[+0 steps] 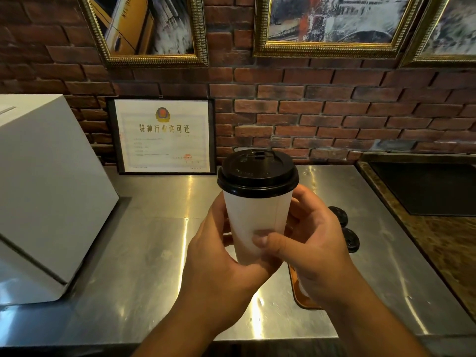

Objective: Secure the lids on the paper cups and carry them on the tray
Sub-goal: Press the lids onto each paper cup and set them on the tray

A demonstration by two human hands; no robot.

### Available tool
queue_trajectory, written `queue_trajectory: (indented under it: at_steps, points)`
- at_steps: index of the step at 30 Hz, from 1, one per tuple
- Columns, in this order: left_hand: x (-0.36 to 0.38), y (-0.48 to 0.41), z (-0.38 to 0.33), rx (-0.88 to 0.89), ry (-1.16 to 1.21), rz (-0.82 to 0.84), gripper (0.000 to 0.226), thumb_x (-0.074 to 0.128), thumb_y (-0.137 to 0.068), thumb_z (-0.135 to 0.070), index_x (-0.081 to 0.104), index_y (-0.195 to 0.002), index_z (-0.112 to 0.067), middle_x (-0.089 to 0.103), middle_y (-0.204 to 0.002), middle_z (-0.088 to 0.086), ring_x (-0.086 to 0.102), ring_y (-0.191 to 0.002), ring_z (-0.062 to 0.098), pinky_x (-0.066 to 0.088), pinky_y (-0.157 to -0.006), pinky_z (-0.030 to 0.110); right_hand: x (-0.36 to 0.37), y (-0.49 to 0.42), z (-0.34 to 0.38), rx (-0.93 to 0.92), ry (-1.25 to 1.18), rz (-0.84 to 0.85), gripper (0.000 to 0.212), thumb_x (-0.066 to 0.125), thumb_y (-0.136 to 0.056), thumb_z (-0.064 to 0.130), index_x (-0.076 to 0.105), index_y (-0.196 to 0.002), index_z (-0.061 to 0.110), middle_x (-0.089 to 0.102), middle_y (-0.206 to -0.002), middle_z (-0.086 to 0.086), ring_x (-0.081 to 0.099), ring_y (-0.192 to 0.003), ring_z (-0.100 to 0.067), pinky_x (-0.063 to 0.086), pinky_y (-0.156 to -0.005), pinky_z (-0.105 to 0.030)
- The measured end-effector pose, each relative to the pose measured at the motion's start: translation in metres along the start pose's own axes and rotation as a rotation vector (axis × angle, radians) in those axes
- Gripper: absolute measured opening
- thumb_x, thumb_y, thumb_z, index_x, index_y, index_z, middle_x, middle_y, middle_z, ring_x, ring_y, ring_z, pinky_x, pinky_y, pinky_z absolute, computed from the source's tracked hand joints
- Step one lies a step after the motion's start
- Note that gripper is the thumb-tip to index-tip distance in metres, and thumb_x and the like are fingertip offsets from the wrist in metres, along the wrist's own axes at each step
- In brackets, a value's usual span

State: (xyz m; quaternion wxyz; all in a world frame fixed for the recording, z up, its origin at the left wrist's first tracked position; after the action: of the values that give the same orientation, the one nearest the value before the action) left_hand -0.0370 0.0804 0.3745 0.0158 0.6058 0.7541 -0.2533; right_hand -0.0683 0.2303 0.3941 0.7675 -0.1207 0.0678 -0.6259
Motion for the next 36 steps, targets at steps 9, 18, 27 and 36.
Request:
queue_trajectory:
  at_steps: [9,18,27,36]
  points:
    - [0.0020,-0.0025,-0.0008,0.020,-0.005,0.007,0.090,0.085,-0.057,-0.071,0.029,-0.126,-0.084,0.052,-0.123,-0.051,0.051,-0.116,-0.021,0.039,-0.069,-0.007,-0.0018,0.0006,-0.0018,0.019,0.001,0.008,0.077,0.091,-0.061,0.033,0.060,-0.129,0.053,0.072,-0.125,0.015,0.068,-0.121,-0.009,0.063,-0.084,-0.025]
    - [0.0014,-0.0026,0.0013,0.032,-0.026,0.028,0.097,0.083,-0.055,-0.075,0.027,-0.134,-0.080,0.051,-0.131,-0.048,0.051,-0.120,-0.019,0.041,-0.075,-0.005,-0.0073,0.0015,-0.0047,0.006,0.022,-0.038,0.080,0.094,-0.057,0.029,0.060,-0.124,0.056,0.073,-0.121,0.019,0.068,-0.115,-0.001,0.061,-0.079,-0.019]
    - [0.0034,-0.0050,0.0010,0.046,-0.002,0.037,0.090,0.079,-0.060,-0.074,0.028,-0.134,-0.081,0.052,-0.129,-0.049,0.051,-0.121,-0.019,0.040,-0.076,-0.006,-0.0043,-0.0007,-0.0068,0.038,0.047,0.026,0.083,0.092,-0.072,-0.001,0.059,-0.134,0.043,0.072,-0.126,0.015,0.068,-0.119,-0.006,0.062,-0.085,-0.022]
    - [0.0062,-0.0054,0.0037,0.048,0.020,0.068,0.093,0.084,-0.058,-0.067,0.034,-0.136,-0.075,0.057,-0.129,-0.042,0.055,-0.122,-0.014,0.046,-0.077,-0.001,-0.0029,-0.0018,-0.0085,0.043,0.030,0.019,0.088,0.093,-0.069,-0.004,0.057,-0.133,0.043,0.072,-0.124,0.018,0.067,-0.118,-0.002,0.061,-0.081,-0.020]
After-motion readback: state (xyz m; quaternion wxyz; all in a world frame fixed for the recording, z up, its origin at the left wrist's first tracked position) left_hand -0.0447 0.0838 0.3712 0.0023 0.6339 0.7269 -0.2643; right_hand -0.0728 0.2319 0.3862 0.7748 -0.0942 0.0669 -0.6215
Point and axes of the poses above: each hand's wrist, its own y-axis away from the middle knuckle, its own x-axis out of the palm, z = x × y, the point moved 7 cm from there along -y, towards the middle knuckle
